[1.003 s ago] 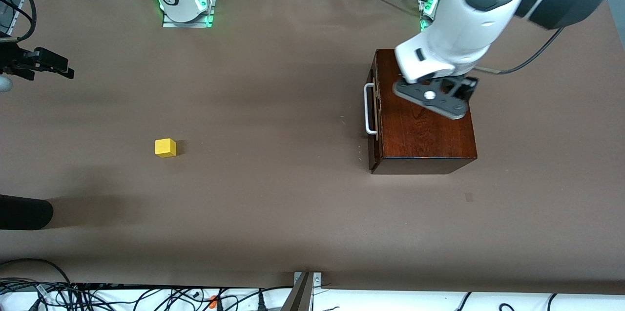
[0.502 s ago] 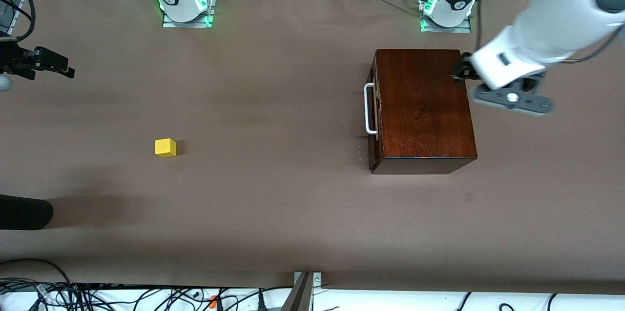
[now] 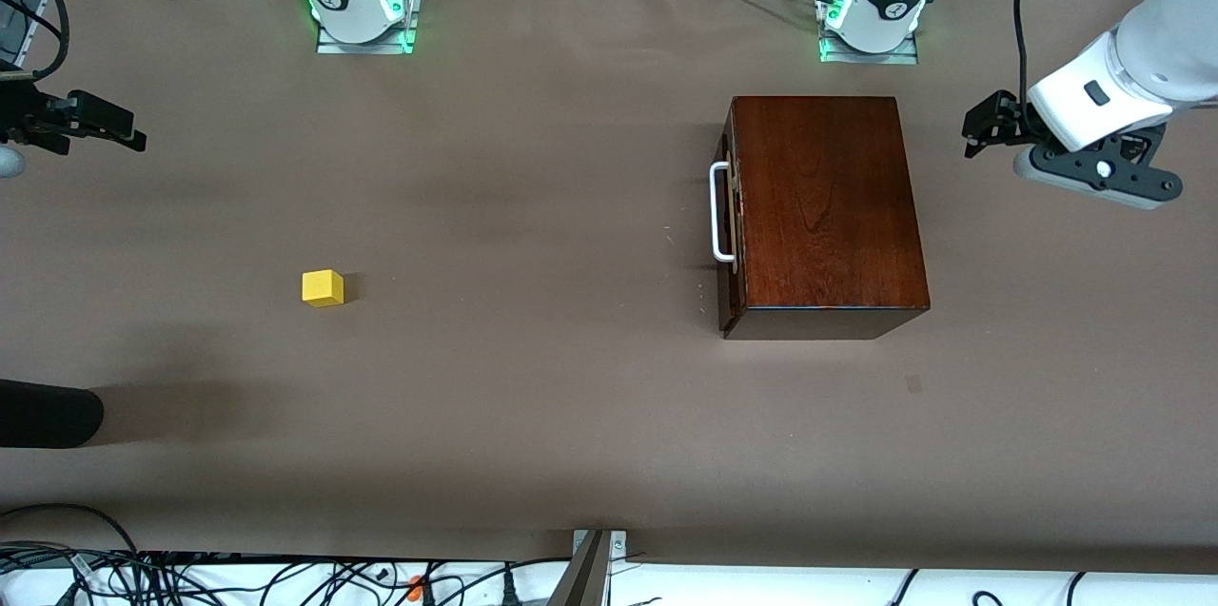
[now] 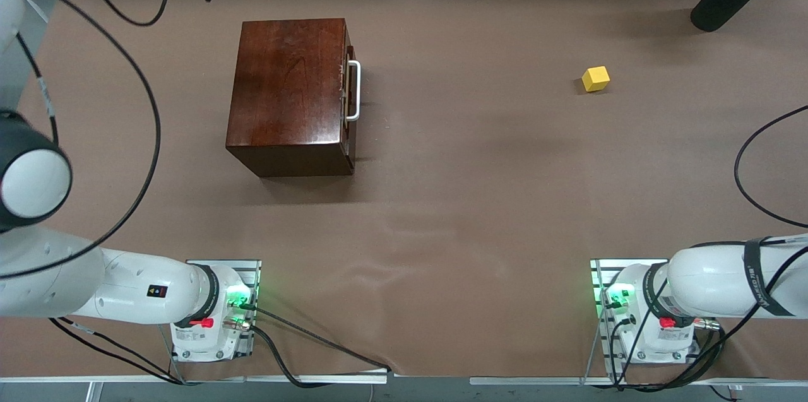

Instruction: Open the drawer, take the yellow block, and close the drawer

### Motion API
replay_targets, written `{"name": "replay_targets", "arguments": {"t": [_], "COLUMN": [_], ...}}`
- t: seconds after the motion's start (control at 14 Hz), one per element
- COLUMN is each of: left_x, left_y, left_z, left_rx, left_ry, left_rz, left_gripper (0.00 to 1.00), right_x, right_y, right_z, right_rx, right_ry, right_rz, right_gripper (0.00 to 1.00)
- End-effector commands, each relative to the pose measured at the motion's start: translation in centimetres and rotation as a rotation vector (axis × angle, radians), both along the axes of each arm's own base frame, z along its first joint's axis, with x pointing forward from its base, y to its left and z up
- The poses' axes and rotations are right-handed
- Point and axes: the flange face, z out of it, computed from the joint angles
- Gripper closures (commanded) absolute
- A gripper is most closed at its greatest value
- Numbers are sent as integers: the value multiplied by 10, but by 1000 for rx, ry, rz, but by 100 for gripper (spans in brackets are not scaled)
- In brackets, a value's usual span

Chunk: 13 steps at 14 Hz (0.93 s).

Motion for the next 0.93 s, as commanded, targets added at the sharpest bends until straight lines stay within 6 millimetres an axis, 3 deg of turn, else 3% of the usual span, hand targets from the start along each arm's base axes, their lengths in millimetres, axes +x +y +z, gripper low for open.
{"name": "replay_targets", "arguments": {"t": [0.0, 0.36, 0.86], "left_x": [-23, -31, -30], "left_y": [10, 14, 13], "left_z": [2, 11, 18], "left_rx": [-23, 2, -1], "left_ry": [-9, 0, -17], "left_rz": [16, 202, 205], "left_gripper": [0, 0, 0], "right_x": [1, 1, 1], "right_y": [-2, -2, -2], "right_z": [4, 4, 4], "right_rx": [21, 21, 21], "right_ry": [5, 4, 4], "right_rz": [-5, -5, -5], "right_gripper": [0, 0, 0]}}
